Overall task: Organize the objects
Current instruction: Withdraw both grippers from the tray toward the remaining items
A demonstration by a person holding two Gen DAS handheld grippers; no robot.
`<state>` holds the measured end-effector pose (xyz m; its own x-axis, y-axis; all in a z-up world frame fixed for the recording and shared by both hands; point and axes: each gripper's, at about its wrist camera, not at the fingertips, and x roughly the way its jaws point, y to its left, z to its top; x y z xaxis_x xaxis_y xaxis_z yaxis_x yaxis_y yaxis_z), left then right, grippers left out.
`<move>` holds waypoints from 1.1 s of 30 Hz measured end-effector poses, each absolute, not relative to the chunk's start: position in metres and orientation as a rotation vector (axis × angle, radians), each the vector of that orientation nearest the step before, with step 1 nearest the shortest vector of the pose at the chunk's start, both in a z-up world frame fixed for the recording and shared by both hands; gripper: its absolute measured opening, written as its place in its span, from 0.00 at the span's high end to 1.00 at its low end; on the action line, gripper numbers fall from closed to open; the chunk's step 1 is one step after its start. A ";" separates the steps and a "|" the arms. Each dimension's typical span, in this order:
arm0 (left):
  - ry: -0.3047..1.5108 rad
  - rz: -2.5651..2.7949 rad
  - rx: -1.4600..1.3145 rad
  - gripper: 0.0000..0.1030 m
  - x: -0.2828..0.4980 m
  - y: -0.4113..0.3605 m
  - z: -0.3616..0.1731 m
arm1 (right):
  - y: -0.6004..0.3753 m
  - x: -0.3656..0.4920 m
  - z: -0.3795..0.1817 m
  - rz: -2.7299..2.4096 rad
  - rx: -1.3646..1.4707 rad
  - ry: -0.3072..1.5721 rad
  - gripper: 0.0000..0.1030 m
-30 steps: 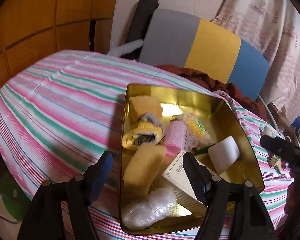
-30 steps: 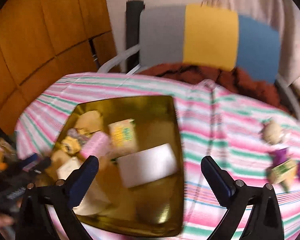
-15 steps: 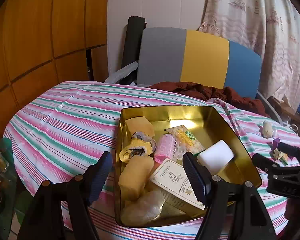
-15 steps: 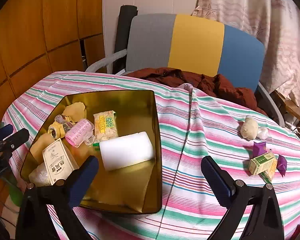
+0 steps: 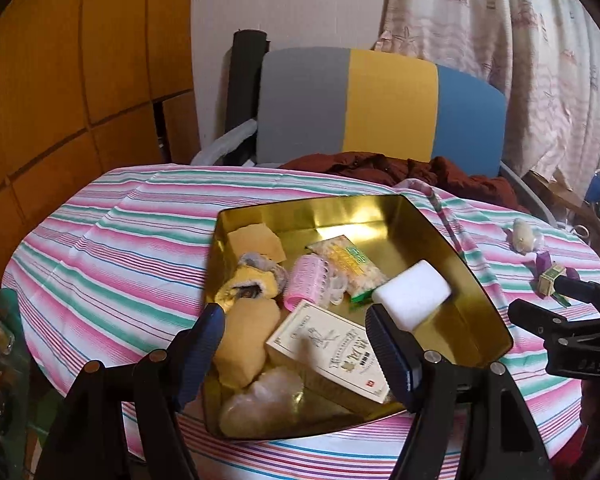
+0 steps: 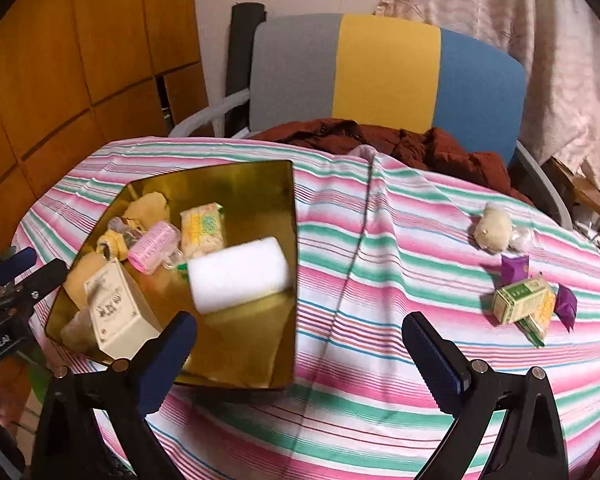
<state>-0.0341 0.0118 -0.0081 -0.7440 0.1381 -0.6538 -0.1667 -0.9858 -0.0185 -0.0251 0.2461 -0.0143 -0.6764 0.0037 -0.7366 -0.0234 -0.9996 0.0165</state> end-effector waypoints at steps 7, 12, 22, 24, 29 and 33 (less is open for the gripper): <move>0.059 2.693 -1.055 0.27 -0.033 0.025 -0.008 | 0.264 -0.023 -0.019 2.825 -1.268 0.056 0.00; 0.070 2.630 -1.014 0.27 -0.030 0.040 -0.001 | 0.282 -0.024 -0.019 2.795 -1.272 0.071 0.00; 0.083 2.534 -1.025 0.21 -0.039 0.071 0.003 | 0.358 -0.022 -0.008 2.679 -1.230 0.201 0.00; 0.088 2.496 -1.023 0.21 -0.040 0.079 0.004 | 0.378 -0.021 -0.006 2.645 -1.215 0.229 0.00; 0.124 2.401 -0.984 0.22 -0.040 0.108 0.011 | 0.432 -0.020 -0.001 2.552 -1.167 0.309 0.00; 0.155 2.372 -0.957 0.22 -0.042 0.131 0.017 | 0.479 -0.020 0.001 2.485 -1.102 0.404 0.00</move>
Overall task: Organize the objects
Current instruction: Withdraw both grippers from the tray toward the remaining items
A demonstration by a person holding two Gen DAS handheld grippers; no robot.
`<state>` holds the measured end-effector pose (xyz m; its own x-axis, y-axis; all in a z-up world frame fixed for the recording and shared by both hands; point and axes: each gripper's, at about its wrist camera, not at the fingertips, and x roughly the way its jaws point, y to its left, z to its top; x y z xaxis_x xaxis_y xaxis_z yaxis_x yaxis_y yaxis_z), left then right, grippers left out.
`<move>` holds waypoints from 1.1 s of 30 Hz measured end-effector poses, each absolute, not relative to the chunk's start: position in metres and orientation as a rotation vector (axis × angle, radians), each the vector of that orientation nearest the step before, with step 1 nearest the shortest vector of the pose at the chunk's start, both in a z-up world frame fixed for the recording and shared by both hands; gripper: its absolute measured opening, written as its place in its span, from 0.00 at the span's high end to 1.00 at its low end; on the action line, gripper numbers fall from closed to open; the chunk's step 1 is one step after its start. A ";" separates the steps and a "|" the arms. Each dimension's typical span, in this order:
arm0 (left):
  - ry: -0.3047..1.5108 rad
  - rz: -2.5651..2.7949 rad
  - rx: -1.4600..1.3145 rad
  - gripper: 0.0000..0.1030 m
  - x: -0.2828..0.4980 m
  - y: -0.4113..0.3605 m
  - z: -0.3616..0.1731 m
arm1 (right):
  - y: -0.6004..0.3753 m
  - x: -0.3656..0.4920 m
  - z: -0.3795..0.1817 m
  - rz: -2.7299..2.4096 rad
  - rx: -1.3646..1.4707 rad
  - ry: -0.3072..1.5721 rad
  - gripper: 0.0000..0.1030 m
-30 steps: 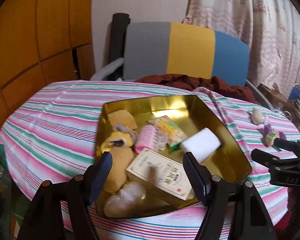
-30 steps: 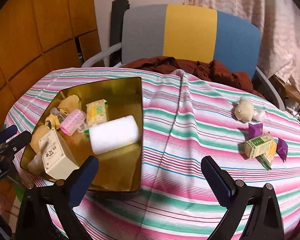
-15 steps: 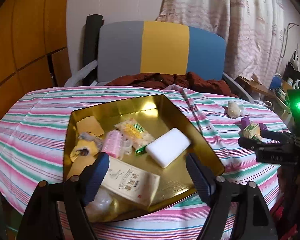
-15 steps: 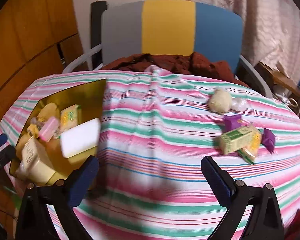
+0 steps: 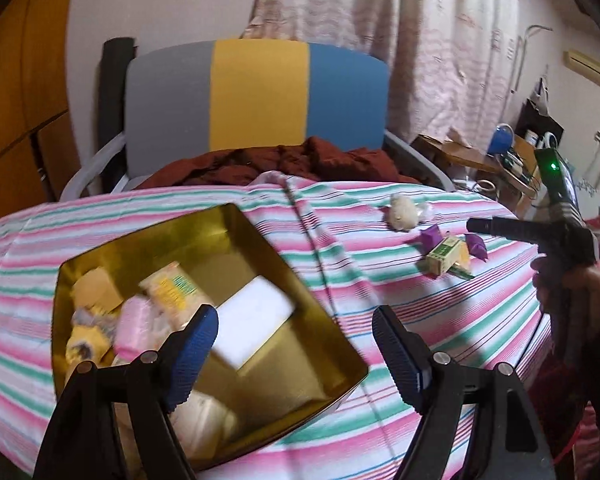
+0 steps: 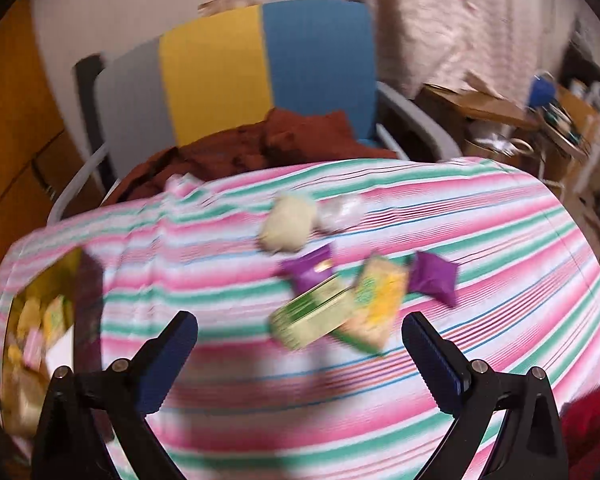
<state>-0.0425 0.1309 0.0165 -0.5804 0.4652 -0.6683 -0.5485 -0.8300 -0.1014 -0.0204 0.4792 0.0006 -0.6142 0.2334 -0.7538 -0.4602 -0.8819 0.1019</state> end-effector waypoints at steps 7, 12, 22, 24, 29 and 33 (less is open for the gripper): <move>0.188 2.311 -0.997 0.22 -0.059 0.172 0.015 | 0.547 -0.017 -0.007 2.385 -0.963 0.564 0.00; 0.240 2.218 -1.006 0.22 -0.068 0.215 0.012 | 0.578 -0.003 -0.025 2.278 -0.933 0.707 0.00; 0.303 2.117 -1.017 0.23 -0.098 0.308 0.002 | 0.606 0.024 -0.025 2.192 -0.842 0.927 0.00; 0.291 2.101 -1.037 0.23 -0.106 0.322 -0.001 | 0.604 0.022 -0.025 2.212 -0.849 0.941 0.00; 0.284 2.085 -1.083 0.23 -0.136 0.363 -0.013 | 0.594 0.015 -0.022 2.272 -0.876 0.926 0.00; 0.327 2.076 -1.090 0.23 -0.154 0.391 -0.025 | 0.589 0.013 -0.022 2.303 -0.886 0.927 0.00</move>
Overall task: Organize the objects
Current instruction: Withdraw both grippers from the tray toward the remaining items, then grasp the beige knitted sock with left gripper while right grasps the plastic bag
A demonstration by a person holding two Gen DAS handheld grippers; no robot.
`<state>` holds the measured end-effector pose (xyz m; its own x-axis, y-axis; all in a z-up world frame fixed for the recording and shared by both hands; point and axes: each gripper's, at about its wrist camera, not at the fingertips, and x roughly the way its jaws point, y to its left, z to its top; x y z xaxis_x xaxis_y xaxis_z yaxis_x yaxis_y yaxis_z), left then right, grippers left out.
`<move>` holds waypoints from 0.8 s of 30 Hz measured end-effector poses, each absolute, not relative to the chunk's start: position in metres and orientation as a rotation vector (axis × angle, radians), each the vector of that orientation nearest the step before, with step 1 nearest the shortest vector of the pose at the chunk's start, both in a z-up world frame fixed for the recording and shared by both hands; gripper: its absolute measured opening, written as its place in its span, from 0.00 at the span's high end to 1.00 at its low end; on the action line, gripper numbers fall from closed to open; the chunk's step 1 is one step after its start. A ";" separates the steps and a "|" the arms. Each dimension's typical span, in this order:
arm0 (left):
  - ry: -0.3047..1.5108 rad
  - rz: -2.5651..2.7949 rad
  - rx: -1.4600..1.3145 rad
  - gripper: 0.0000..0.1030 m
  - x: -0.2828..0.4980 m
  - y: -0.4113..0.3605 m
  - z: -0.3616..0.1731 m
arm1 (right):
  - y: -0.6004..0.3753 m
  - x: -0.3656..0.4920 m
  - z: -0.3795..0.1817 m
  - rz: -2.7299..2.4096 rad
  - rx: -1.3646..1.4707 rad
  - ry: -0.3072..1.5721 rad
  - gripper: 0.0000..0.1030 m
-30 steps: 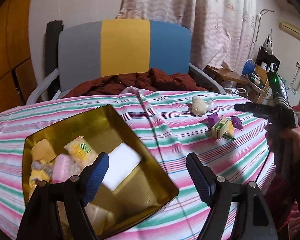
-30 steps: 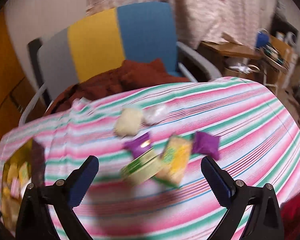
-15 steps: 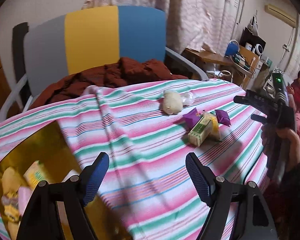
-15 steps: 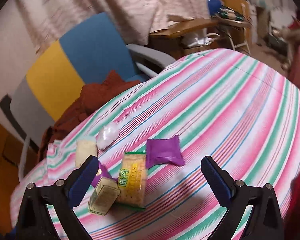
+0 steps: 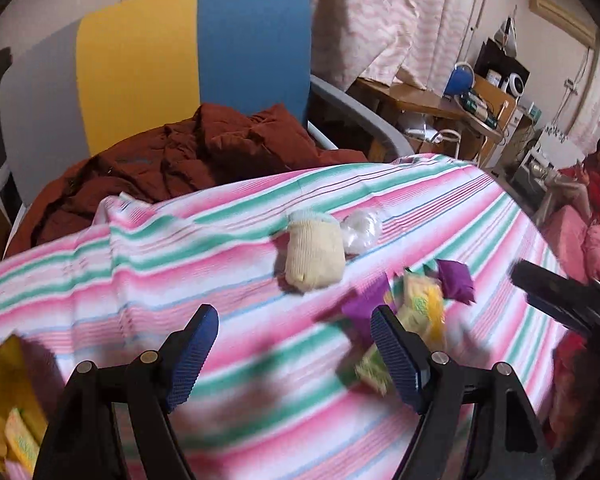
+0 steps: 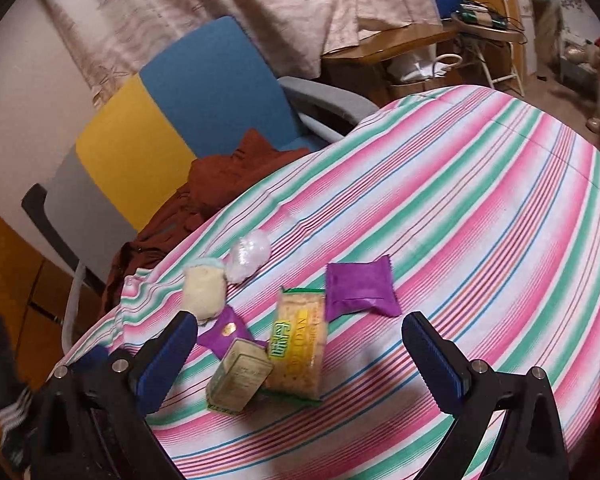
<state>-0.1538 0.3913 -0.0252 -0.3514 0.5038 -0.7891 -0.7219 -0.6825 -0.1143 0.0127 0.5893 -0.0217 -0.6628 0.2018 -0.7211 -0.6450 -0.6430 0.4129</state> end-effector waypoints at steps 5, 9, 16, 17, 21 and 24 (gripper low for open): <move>0.372 2.052 -1.086 0.23 -0.173 0.427 -0.041 | 0.588 0.012 -0.023 2.315 -0.898 0.950 0.00; 0.443 2.025 -1.081 0.22 -0.184 0.458 -0.055 | 0.589 0.011 -0.025 2.313 -0.907 0.968 0.00; 0.510 1.987 -1.147 0.22 -0.201 0.489 -0.082 | 0.590 0.009 -0.029 2.302 -0.926 0.972 0.00; 0.508 1.989 -1.159 0.25 -0.204 0.490 -0.086 | 0.591 0.009 -0.029 2.299 -0.928 0.971 0.00; 0.371 1.934 -1.221 0.48 -0.214 0.478 -0.092 | 0.592 0.008 -0.032 2.288 -0.938 0.961 0.00; 0.359 1.979 -1.199 0.49 -0.207 0.456 -0.088 | 0.590 0.005 -0.032 2.298 -0.949 0.932 0.00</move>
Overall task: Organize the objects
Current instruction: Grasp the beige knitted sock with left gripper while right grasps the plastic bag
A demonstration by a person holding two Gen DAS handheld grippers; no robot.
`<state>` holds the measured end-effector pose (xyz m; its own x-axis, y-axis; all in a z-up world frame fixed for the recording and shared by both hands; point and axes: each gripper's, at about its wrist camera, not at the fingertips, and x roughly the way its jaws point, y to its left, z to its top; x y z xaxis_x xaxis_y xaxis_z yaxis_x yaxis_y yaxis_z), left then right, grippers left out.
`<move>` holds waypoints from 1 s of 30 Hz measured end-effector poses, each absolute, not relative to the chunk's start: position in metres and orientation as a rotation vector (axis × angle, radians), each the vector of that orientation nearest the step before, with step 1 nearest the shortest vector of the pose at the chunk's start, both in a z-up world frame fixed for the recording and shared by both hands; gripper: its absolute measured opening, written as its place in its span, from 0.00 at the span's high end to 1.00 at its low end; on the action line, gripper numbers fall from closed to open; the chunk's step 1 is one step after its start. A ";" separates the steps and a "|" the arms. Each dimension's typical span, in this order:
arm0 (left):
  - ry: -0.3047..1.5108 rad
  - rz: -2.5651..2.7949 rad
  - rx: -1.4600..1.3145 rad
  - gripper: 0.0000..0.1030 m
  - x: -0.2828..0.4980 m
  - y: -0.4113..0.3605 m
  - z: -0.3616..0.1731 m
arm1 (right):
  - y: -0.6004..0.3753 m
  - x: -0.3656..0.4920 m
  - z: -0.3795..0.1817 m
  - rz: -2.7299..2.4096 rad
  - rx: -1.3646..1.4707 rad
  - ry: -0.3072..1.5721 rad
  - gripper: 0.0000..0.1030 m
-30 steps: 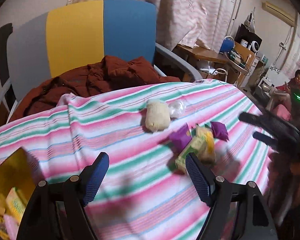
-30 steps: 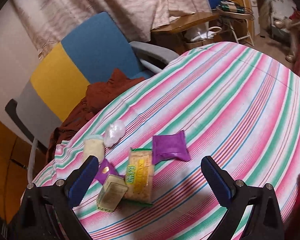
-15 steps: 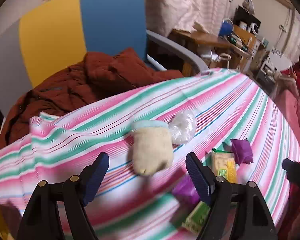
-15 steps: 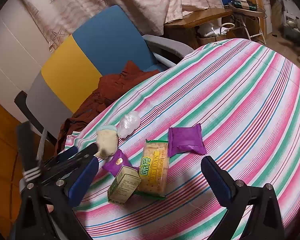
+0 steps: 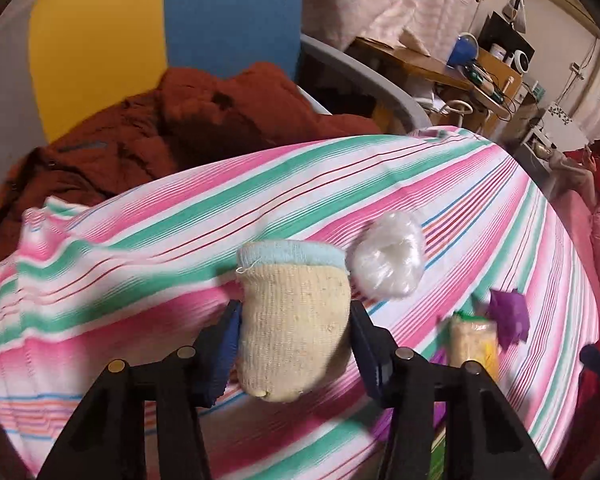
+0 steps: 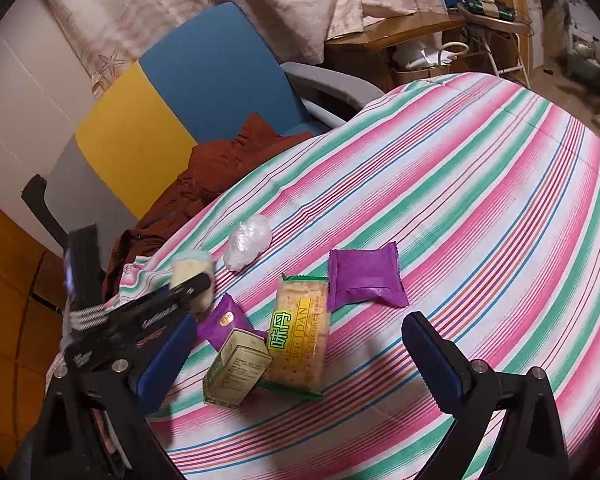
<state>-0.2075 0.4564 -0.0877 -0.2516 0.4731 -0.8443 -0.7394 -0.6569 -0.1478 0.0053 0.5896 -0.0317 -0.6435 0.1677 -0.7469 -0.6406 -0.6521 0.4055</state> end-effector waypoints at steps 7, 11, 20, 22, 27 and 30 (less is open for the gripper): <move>0.278 2.037 -1.307 0.49 -0.187 0.397 -0.088 | 0.580 -0.005 -0.036 2.315 -1.013 0.870 0.00; 0.307 2.072 -1.284 0.49 -0.165 0.376 -0.085 | 0.577 -0.012 -0.035 2.334 -1.050 0.896 0.00; 0.246 2.076 -1.292 0.48 -0.160 0.364 -0.091 | 0.592 -0.080 -0.024 2.393 -1.122 0.826 0.00; 0.211 2.065 -1.309 0.48 -0.163 0.362 -0.094 | 0.598 -0.100 -0.030 2.364 -1.174 0.803 0.01; 0.150 2.018 -1.357 0.47 -0.170 0.360 -0.100 | 0.608 -0.143 -0.059 2.277 -1.313 0.801 0.30; 0.138 2.005 -1.363 0.45 -0.173 0.359 -0.102 | 0.607 -0.160 -0.077 2.230 -1.368 0.760 0.41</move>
<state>-0.1725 0.3590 -0.1015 -0.2033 0.4842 -0.8510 -0.5965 -0.7505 -0.2846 -0.1602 0.6068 -0.0766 -0.4316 0.0634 -0.8998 -0.5995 -0.7655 0.2336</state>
